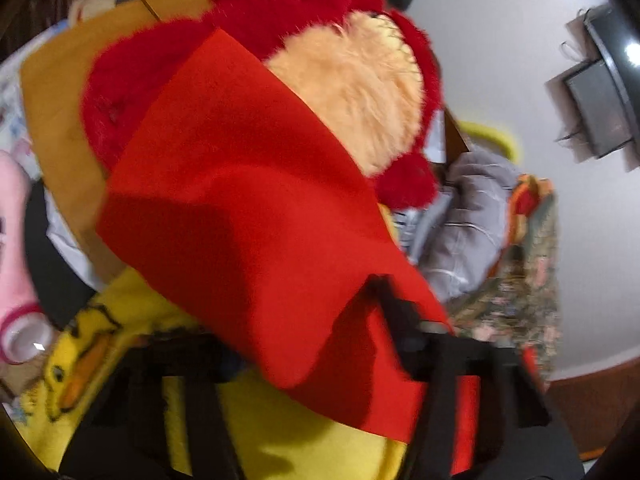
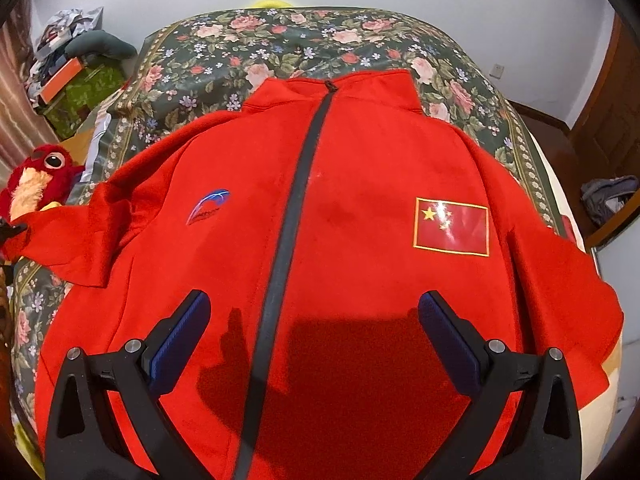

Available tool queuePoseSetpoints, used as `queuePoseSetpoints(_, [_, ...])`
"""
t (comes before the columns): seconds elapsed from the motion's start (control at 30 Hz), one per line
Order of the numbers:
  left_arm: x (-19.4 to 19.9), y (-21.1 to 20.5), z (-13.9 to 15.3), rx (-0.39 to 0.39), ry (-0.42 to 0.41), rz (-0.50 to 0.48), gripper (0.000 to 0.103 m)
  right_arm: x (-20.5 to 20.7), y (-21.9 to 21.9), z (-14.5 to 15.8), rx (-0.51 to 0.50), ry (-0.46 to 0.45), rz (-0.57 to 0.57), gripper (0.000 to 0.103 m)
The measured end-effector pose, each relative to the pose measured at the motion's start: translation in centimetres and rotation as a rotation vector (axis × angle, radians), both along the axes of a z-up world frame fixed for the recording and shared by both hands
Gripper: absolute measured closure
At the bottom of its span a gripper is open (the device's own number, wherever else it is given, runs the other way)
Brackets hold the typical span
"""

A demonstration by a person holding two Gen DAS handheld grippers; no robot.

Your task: Fold large clothes

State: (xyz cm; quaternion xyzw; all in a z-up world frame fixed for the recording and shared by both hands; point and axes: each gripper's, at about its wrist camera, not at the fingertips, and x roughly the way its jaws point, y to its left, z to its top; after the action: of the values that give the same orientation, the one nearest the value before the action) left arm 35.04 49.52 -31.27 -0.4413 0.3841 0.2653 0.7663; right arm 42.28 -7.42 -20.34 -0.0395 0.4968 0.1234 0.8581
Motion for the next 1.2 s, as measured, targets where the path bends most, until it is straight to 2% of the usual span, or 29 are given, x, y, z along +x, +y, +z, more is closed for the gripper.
queuePoseSetpoints(0.1, [0.6, -0.9, 1.2, 0.085, 0.072, -0.058, 0.094, -0.1, -0.7, 0.5, -0.022, -0.015, -0.006, 0.000])
queuePoseSetpoints(0.2, [1.1, -2.4, 4.4, 0.215, 0.090, -0.102, 0.101, -0.3, -2.0, 1.6, -0.059, -0.047, -0.016, 0.000])
queuePoseSetpoints(0.27, [1.5, -3.8, 7.5, 0.303, 0.064, -0.127, 0.101, -0.4, -3.0, 2.0, -0.083, -0.062, -0.026, 0.000])
queuePoseSetpoints(0.4, [1.7, -6.9, 13.9, 0.429, -0.027, -0.174, 0.101, 0.0, -5.2, 2.4, -0.144, -0.075, -0.049, 0.000])
queuePoseSetpoints(0.57, [3.4, -13.4, 21.9, 0.563, -0.161, -0.278, 0.101, 1.4, -8.7, 0.8, -0.236, -0.041, -0.082, 0.000])
queuePoseSetpoints(0.73, [5.1, -21.0, 27.1, 0.627, -0.273, -0.380, 0.101, 2.5, -13.4, -1.7, -0.274, 0.035, -0.143, 0.000])
queuePoseSetpoints(0.87, [7.2, -27.8, 29.7, 0.618, -0.362, -0.487, 0.101, 2.5, -18.0, -2.5, -0.311, 0.048, -0.221, 0.000])
queuePoseSetpoints(1.07, [10.5, -38.8, 31.0, 0.689, -0.425, -0.665, 0.101, 1.7, -26.0, -2.3, -0.221, 0.074, -0.390, 0.000])
queuePoseSetpoints(1.2, [12.5, -44.8, 29.5, 0.662, -0.427, -0.780, 0.101, 0.8, -28.1, -1.8, -0.163, 0.080, -0.426, 0.001])
